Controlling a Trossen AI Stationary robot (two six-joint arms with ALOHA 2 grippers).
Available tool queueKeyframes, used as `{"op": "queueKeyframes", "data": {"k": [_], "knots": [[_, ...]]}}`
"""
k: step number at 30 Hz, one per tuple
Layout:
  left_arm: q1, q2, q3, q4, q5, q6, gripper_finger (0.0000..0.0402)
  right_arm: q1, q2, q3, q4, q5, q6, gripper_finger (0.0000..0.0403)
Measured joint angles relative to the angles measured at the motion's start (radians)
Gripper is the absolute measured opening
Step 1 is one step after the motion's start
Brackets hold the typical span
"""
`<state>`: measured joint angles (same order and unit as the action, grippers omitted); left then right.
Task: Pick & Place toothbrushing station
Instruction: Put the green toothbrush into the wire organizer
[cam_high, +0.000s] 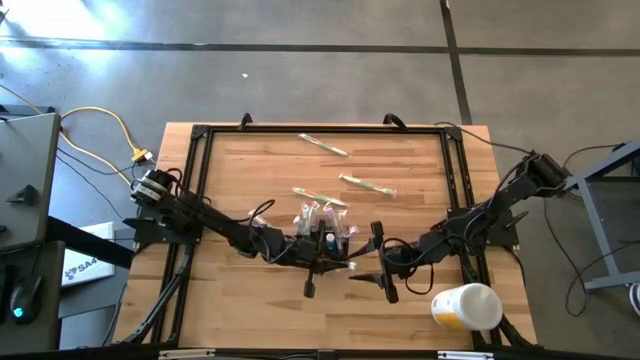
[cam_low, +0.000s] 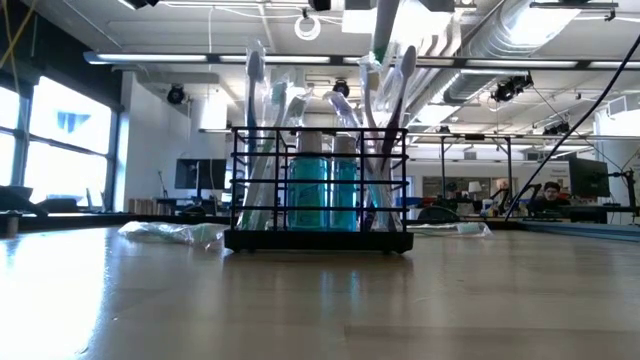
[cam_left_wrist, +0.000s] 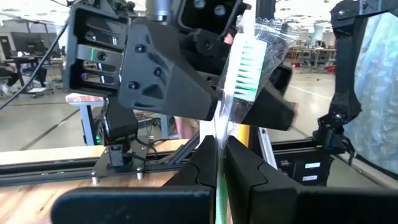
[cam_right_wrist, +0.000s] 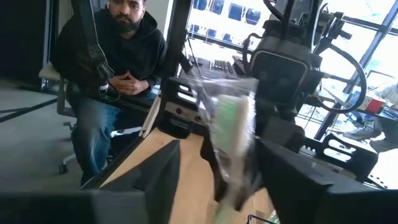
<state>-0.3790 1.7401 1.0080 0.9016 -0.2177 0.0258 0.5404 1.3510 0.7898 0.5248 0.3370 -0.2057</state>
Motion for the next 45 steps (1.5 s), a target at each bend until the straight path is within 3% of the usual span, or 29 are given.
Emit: {"op": "queueKeyframes", "data": {"k": [11,15,19,22,27,30,36,42,45], "knots": [[0.0,0.0,0.0,-0.015,-0.001,0.022,0.0001,-0.001,0.0,0.0,-0.007,0.006,-0.041,0.0017],[0.0,0.0,0.0,-0.022,0.0,0.022,0.0007,0.0,0.0,0.0,-0.012,0.012,-0.045,0.0016],[0.0,0.0,0.0,-0.023,0.0,0.003,0.0044,0.0,0.0,0.0,-0.016,0.026,-0.048,0.001],[0.0,0.0,0.0,-0.023,0.001,-0.101,0.0074,0.0,0.0,0.0,-0.019,0.03,-0.053,0.001],[-0.001,0.0,0.0,-0.025,0.091,-0.037,0.0112,0.008,0.0,0.0,-0.022,0.029,-0.054,0.001],[-0.008,0.0,0.0,-0.031,0.092,-0.03,0.013,0.025,0.0,0.0,-0.028,0.045,-0.062,0.001],[-0.008,0.0,0.0,-0.038,0.123,-0.022,0.0164,0.083,0.0,0.0,-0.031,0.184,-0.115,0.0009],[-0.021,-0.045,-0.001,-0.144,-0.012,0.121,0.0172,0.164,-0.001,0.0,-0.012,0.444,-0.173,0.0009],[-0.03,-0.091,-0.001,-0.274,-0.104,0.148,0.0172,0.18,-0.001,0.0,-0.001,0.493,-0.176,0.0009]]}}
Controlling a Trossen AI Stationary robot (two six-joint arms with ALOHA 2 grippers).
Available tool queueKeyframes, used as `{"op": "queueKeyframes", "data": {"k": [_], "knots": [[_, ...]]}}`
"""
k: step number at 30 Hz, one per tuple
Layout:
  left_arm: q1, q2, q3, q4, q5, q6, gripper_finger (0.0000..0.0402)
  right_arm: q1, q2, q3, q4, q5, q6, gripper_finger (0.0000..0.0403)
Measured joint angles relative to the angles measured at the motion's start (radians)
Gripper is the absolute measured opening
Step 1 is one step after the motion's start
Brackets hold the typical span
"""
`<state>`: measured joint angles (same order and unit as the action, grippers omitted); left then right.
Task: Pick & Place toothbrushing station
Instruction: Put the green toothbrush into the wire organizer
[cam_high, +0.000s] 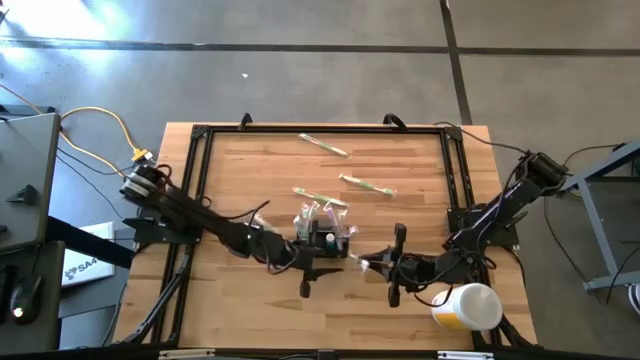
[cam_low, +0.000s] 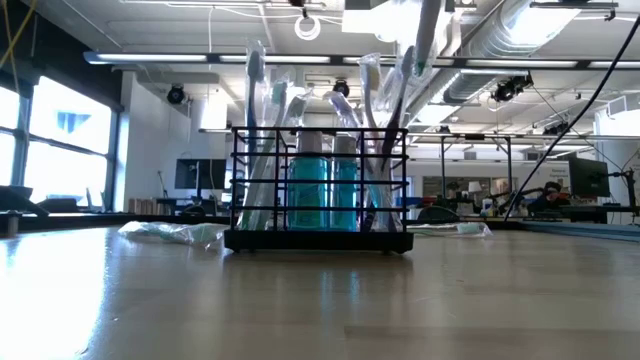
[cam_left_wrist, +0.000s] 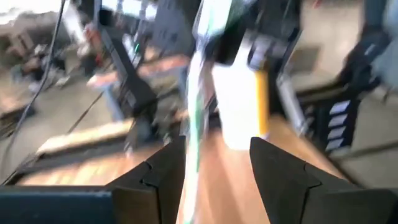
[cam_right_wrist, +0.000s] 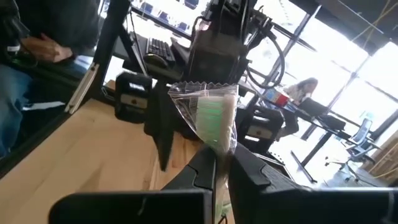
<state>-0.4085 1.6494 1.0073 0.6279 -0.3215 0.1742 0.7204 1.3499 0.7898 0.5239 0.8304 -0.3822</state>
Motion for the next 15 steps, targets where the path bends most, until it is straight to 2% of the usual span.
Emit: {"op": "queueKeyframes", "data": {"k": [6,10,15], "knots": [[-0.007,-0.13,0.0,-0.296,-0.134,-0.073,0.0173,-0.045,0.0,0.0,0.009,-0.055,0.04,0.0009],[-0.004,-0.194,-0.001,-0.463,-0.141,-0.157,0.0173,-0.099,0.0,-0.004,0.011,-0.094,0.066,0.0009],[-0.015,-0.228,-0.002,-0.56,-0.142,-0.216,0.0173,-0.159,0.0,-0.039,0.034,-0.133,0.13,0.0009]]}}
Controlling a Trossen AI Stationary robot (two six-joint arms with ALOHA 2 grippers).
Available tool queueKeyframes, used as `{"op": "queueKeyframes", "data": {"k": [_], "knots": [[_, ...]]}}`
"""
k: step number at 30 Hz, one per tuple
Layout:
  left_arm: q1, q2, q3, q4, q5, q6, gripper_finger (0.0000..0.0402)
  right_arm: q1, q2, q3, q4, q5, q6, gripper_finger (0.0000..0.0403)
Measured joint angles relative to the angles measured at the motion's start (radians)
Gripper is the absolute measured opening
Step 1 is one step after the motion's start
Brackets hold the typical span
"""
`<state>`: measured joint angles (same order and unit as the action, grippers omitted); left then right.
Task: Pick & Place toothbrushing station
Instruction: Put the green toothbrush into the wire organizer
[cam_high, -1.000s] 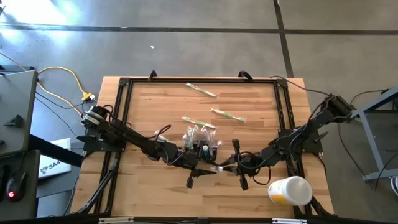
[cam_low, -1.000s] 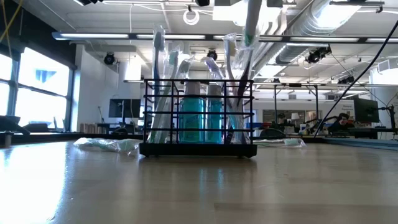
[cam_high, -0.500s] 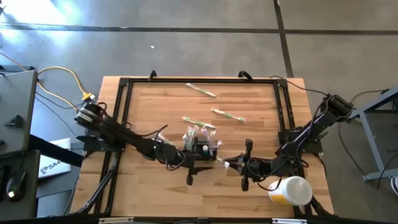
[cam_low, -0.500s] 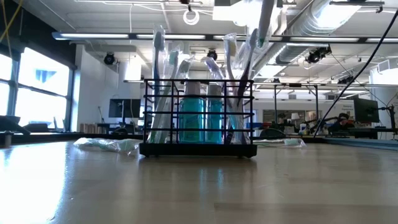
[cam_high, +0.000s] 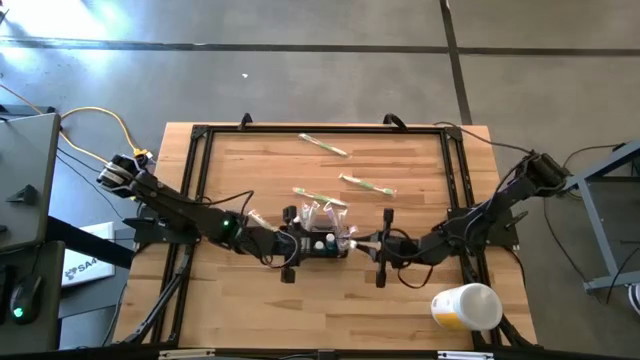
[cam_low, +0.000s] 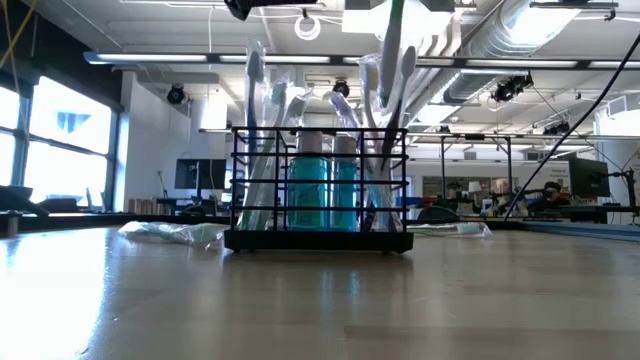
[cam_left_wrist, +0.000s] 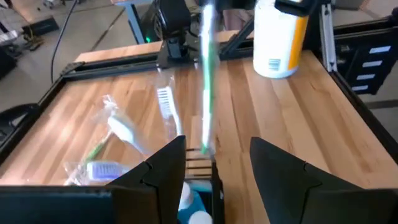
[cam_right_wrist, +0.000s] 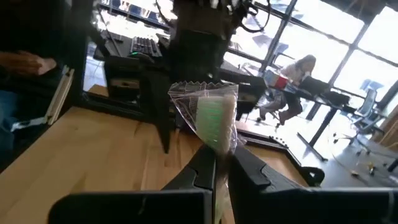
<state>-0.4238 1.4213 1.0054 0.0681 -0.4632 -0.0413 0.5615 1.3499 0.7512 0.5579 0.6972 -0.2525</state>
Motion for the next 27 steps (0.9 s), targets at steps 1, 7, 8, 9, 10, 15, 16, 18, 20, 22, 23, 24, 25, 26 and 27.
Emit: {"op": "queueKeyframes", "data": {"k": [1,7,8,9,10,15,16,18,20,22,23,24,25,26,27], "knots": [[-0.004,0.0,0.0,-0.001,-0.002,-0.007,0.0173,-0.006,0.0,-0.008,0.004,-0.003,0.014,0.0009],[-0.015,0.0,0.0,-0.027,0.0,-0.017,0.0173,-0.045,0.0,-0.07,0.074,-0.051,0.078,0.0009],[-0.015,0.001,0.0,-0.027,0.0,-0.017,0.0173,-0.05,0.0,-0.078,0.078,-0.049,0.089,0.0009],[-0.015,0.003,0.0,-0.028,0.0,-0.018,0.0173,-0.055,0.0,-0.085,0.079,-0.05,0.098,0.0009],[-0.015,0.003,0.0,-0.031,0.0,-0.02,0.0173,-0.059,0.0,-0.09,0.077,-0.05,0.105,0.0009],[-0.015,0.003,0.001,-0.027,0.001,-0.021,0.0173,-0.081,0.0,-0.117,0.082,-0.052,0.141,0.0009],[-0.015,0.003,0.001,-0.026,0.001,-0.022,0.0173,-0.085,0.0,-0.123,0.08,-0.051,0.147,0.0009],[-0.015,0.003,0.001,-0.026,0.001,-0.028,0.0173,-0.09,0.0,-0.131,0.084,-0.05,0.153,0.0009],[-0.015,0.003,0.001,-0.028,0.002,-0.041,0.0173,-0.093,0.0,-0.142,0.083,-0.051,0.168,0.0009],[-0.015,0.003,0.001,-0.034,0.002,-0.044,0.0173,-0.099,0.008,-0.155,0.084,-0.061,0.198,0.0009],[-0.015,0.003,0.001,-0.036,0.002,-0.046,0.0173,-0.102,0.018,-0.16,0.086,-0.072,0.21,0.0009],[-0.015,0.004,0.001,-0.039,0.002,-0.047,0.0173,-0.105,0.029,-0.161,0.089,-0.076,0.222,0.0009],[-0.015,0.004,0.001,-0.042,0.003,-0.047,0.0173,-0.105,0.039,-0.164,0.088,-0.077,0.228,0.0009],[-0.015,0.004,0.001,-0.041,0.003,-0.047,0.0173,-0.106,0.051,-0.165,0.092,-0.076,0.23,0.0009],[-0.015,0.005,0.001,-0.041,0.003,-0.047,0.0173,-0.106,0.069,-0.165,0.111,-0.076,0.23,0.0009]]}}
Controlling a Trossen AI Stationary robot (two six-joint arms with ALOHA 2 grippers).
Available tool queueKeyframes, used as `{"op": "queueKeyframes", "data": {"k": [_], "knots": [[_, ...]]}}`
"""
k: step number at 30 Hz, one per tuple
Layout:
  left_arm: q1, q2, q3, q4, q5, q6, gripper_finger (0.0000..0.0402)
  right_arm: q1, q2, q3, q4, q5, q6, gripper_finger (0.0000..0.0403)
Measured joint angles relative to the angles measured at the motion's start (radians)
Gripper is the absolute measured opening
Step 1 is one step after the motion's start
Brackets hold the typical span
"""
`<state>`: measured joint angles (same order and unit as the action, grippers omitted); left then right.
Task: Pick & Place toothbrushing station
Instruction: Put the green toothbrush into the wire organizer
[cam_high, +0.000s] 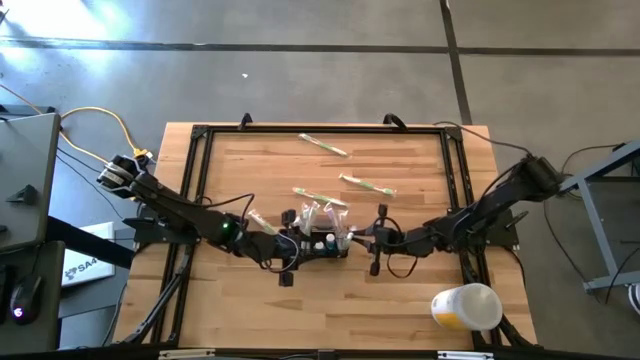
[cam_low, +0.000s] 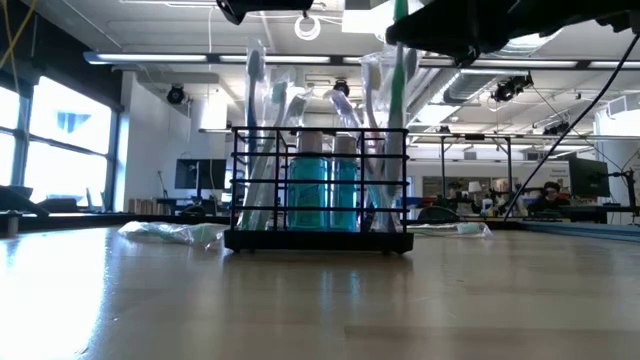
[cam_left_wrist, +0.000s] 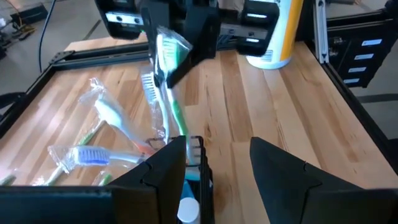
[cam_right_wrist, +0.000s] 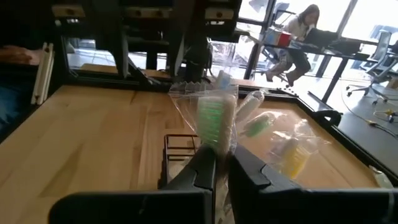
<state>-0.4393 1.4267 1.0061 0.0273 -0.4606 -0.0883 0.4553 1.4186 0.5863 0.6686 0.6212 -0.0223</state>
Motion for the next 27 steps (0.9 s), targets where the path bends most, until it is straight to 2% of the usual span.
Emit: {"op": "queueKeyframes", "data": {"k": [7,13,27], "knots": [[0.0,0.03,0.002,0.02,0.0,-0.004,0.0173,-0.011,0.135,0.0,0.116,0.006,-0.004,0.0009],[0.0,0.031,0.0,0.009,0.005,-0.022,0.0173,-0.024,0.183,0.004,0.141,0.008,0.05,0.0011],[0.0,0.031,0.0,-0.009,0.007,-0.04,0.0173,0.012,0.154,0.001,0.102,0.013,-0.026,0.0134]]}}
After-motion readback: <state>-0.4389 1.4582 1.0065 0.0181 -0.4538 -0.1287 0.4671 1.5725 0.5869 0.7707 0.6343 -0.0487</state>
